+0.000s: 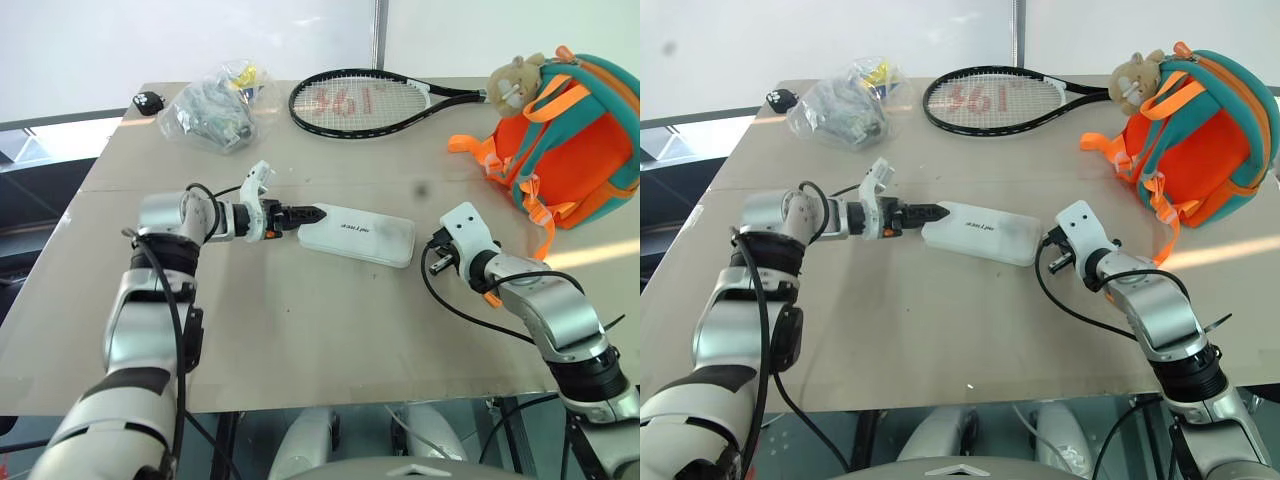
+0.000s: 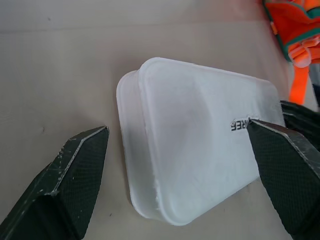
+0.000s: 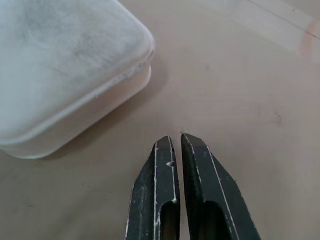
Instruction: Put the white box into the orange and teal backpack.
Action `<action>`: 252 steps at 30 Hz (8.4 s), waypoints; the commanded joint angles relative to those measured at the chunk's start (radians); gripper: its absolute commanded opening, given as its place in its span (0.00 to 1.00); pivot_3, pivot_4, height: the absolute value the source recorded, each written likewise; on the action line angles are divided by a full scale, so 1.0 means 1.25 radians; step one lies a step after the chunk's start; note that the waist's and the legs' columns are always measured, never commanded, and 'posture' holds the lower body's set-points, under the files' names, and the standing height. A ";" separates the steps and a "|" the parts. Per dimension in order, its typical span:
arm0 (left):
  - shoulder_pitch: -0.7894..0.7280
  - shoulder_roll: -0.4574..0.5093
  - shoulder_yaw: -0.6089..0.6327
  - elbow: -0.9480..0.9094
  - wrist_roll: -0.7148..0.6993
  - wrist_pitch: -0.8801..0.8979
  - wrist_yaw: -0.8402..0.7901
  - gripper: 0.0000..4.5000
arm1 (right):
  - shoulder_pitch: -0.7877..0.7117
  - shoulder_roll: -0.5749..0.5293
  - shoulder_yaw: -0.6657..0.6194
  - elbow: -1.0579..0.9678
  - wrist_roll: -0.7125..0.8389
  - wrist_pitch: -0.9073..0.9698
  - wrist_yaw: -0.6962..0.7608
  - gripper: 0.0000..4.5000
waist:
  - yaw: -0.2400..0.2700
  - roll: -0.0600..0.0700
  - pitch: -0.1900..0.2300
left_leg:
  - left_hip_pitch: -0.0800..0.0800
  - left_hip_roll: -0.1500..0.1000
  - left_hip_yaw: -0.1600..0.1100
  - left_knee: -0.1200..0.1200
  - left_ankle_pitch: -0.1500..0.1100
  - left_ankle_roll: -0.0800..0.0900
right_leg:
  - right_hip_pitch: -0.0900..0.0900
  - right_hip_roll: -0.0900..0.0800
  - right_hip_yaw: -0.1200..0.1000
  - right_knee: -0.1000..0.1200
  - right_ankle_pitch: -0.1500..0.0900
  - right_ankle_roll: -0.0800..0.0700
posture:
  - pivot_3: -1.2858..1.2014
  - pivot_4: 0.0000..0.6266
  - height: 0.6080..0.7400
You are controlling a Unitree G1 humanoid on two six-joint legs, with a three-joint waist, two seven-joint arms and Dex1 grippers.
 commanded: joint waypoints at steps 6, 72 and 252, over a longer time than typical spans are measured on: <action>-0.007 -0.037 -0.014 0.026 -0.015 0.115 -0.162 1.00 | -0.023 0.016 0.011 -0.013 -0.015 -0.116 0.067 0.02 | -0.002 0.000 0.000 | 0.000 -0.002 -0.003 0.001 0.000 0.000 | 0.000 -0.002 0.000 0.000 0.000 0.000 | 0.52 0.24 1.00; 0.534 -0.291 0.404 -0.913 -0.367 -0.012 0.471 0.76 | -0.553 0.024 -0.357 0.957 -0.135 -0.687 -0.256 0.15 | 0.009 0.000 0.000 | -0.001 0.003 0.012 0.002 0.000 0.000 | 0.001 0.001 0.008 0.000 0.000 0.000 | 0.52 0.24 1.00; 0.038 -0.333 -0.050 -0.369 0.022 -0.447 0.005 0.00 | 0.274 -0.128 -0.427 -0.225 0.590 -0.346 0.348 0.00 | 0.040 -0.003 0.003 | -0.003 0.003 0.005 0.004 0.000 0.001 | 0.003 0.003 0.003 -0.001 0.000 0.000 | 0.52 0.24 1.00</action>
